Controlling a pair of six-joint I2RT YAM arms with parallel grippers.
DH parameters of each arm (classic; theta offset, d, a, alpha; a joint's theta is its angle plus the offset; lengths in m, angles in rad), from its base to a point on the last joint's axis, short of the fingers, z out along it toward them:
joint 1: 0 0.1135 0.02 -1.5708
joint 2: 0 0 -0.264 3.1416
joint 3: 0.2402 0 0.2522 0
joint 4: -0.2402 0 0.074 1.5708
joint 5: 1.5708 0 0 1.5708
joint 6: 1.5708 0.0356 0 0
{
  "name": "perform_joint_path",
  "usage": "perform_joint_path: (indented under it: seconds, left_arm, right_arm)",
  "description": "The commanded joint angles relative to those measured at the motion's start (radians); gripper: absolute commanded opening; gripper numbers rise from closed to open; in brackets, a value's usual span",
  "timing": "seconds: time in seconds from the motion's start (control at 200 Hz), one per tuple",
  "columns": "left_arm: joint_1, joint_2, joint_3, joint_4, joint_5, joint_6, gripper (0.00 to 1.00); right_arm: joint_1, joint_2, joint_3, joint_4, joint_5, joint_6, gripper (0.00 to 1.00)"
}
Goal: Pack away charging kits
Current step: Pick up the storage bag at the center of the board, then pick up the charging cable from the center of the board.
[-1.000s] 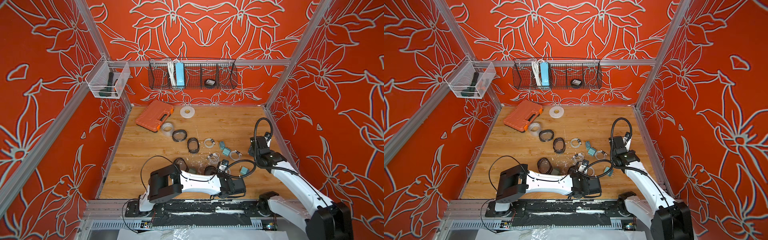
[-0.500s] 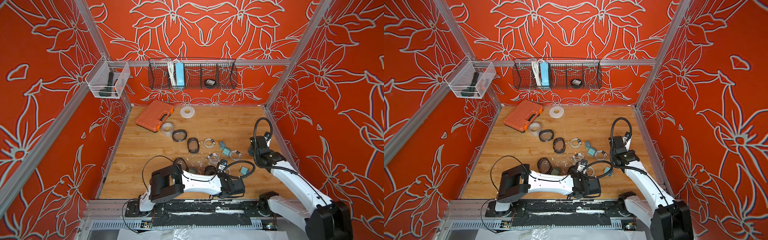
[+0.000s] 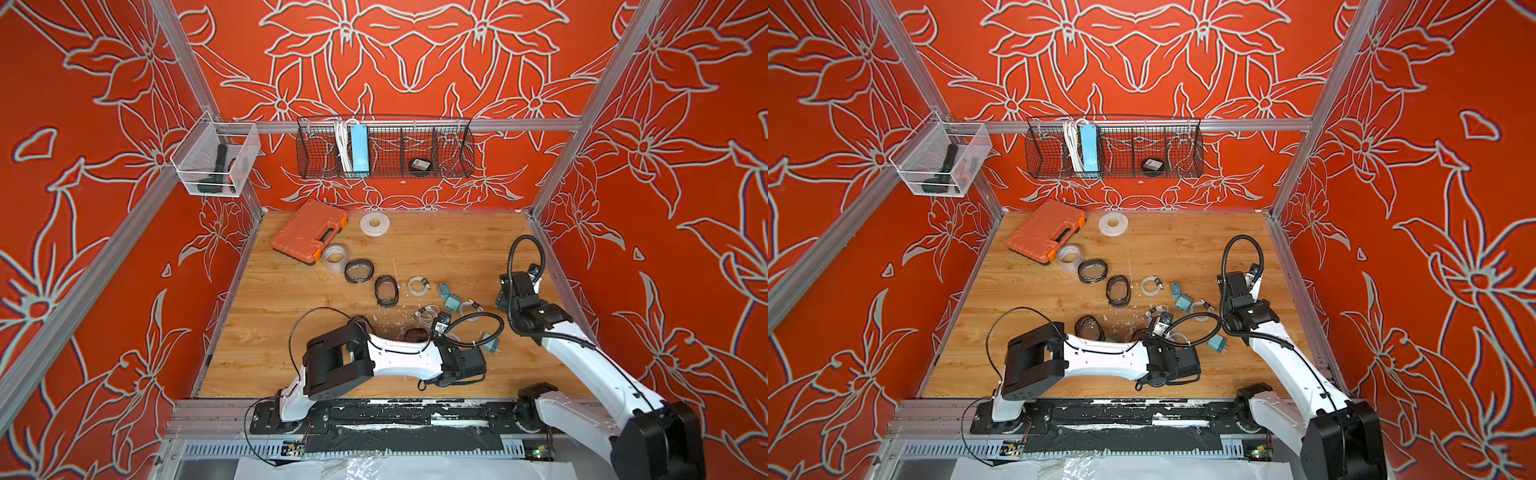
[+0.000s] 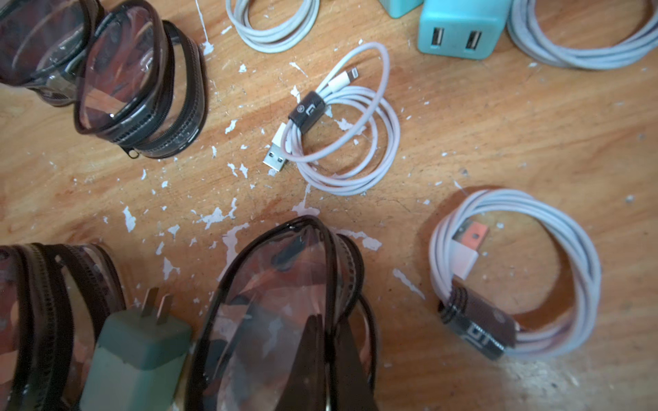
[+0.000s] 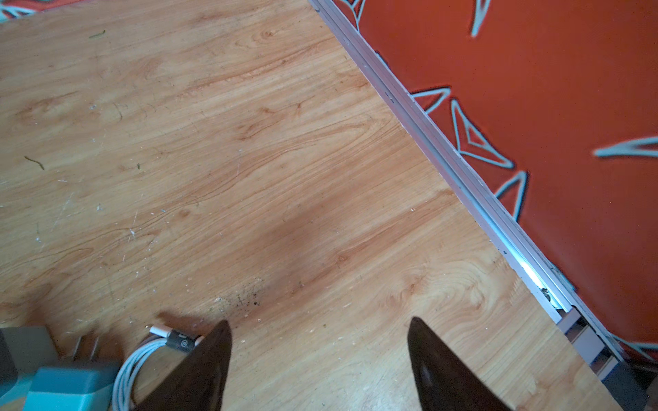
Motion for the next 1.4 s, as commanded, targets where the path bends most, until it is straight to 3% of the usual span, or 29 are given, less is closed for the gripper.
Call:
perform_joint_path:
  seconds: [0.0, 0.255, 0.475, 0.716, 0.966, 1.391]
  left_arm:
    - [0.006, -0.043, -0.01, 0.009, -0.012, 0.003, 0.0]
    - [0.024, -0.178, -0.125, 0.083, 0.027, 0.027, 0.0]
    - [0.092, -0.388, -0.323, 0.28, 0.169, 0.159, 0.0]
    - [0.125, -0.571, -0.439, 0.301, 0.191, 0.223, 0.0]
    - [0.176, -0.729, -0.549, 0.381, 0.267, 0.313, 0.0]
    - [0.279, -0.875, -0.672, 0.477, 0.363, 0.299, 0.0]
  right_arm:
    - [0.004, -0.004, -0.005, 0.006, 0.001, 0.0, 0.78]
    - [0.004, -0.012, -0.009, 0.017, -0.042, -0.017, 0.77]
    - [0.058, -0.167, -0.082, 0.031, -0.433, 0.024, 0.68]
    - [0.329, -0.148, -0.09, 0.01, -0.456, 0.128, 0.6]
    - [0.595, 0.059, -0.057, -0.004, -0.273, 0.216, 0.54]
    - [0.645, 0.209, -0.074, 0.038, -0.214, 0.285, 0.52]
